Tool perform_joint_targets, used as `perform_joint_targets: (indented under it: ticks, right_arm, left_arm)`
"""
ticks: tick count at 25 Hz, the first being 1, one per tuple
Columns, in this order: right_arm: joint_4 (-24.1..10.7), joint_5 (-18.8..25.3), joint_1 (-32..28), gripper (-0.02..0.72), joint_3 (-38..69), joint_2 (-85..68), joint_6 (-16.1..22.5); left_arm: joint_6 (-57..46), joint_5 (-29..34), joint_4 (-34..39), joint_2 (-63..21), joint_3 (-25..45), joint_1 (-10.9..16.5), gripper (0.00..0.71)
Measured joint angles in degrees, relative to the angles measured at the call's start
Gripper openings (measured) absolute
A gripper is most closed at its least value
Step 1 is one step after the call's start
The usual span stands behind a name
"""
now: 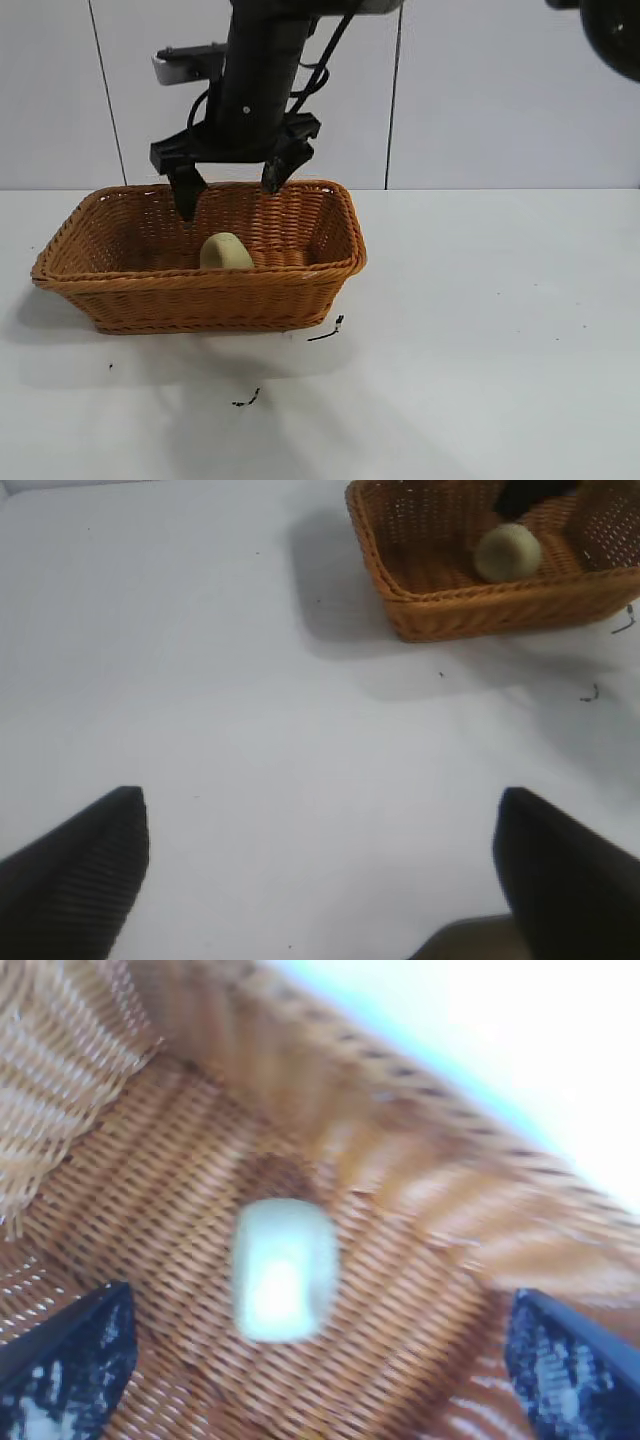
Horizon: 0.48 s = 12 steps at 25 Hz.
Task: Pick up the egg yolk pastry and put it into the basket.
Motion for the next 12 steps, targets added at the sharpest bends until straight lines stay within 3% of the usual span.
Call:
perform_joint_targets:
  ticks: [5, 12]
  right_arm:
    - [0.00, 1.64, -5.12, 0.693, -0.06, -2.97, 0.00]
    - [-0.18, 3.22, -19.51, 0.693, -0.06, -3.10, 0.00]
  left_arm:
    - [0.00, 0.00, 0.00, 0.00, 0.00, 0.00, 0.696]
    - [0.00, 0.00, 0.00, 0.00, 0.00, 0.00, 0.696]
